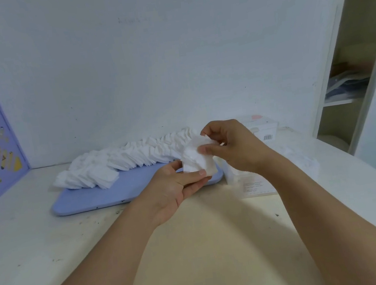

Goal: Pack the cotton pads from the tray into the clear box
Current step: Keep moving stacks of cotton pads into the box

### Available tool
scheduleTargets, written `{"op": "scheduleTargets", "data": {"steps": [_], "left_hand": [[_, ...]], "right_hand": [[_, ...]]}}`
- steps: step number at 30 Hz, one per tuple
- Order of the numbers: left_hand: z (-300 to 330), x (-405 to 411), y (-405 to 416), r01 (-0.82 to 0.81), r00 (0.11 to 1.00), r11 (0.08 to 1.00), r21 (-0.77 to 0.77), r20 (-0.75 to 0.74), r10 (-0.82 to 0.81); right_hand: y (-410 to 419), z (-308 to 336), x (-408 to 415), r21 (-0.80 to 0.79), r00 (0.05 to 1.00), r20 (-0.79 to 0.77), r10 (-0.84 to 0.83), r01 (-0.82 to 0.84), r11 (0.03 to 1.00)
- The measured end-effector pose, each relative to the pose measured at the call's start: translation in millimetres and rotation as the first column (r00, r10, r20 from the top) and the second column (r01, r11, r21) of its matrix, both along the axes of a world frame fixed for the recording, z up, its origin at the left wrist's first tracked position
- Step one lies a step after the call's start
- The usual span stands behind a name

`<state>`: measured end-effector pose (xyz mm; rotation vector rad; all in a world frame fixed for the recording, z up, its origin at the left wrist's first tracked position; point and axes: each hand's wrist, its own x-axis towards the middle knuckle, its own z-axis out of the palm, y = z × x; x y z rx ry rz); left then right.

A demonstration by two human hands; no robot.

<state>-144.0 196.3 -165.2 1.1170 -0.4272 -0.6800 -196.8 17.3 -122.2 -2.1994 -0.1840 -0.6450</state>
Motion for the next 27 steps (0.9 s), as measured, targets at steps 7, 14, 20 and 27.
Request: {"op": "scheduleTargets", "data": {"steps": [7, 14, 20, 27], "left_hand": [[1.2, 1.8, 1.3, -0.034, 0.998, 0.998, 0.047, 0.046, 0.031], [1.3, -2.6, 2.8, -0.015, 0.984, 0.994, 0.109, 0.176, -0.004], [3.9, -3.2, 6.0, -0.03, 0.974, 0.981, 0.192, 0.227, -0.015], [5.6, -7.5, -0.5, 0.014, 0.992, 0.986, 0.164, 0.12, -0.034]], "right_hand": [[-10.8, 5.8, -11.1, 0.211, 0.976, -0.143, 0.163, -0.131, 0.969], [1.3, 2.5, -8.1, 0.076, 0.978, -0.179, 0.109, -0.097, 0.992], [-1.6, 2.4, -8.1, 0.089, 0.972, -0.204, 0.116, -0.1, 0.991], [5.9, 1.4, -7.6, 0.054, 0.957, -0.25, 0.149, -0.139, 0.989]]}}
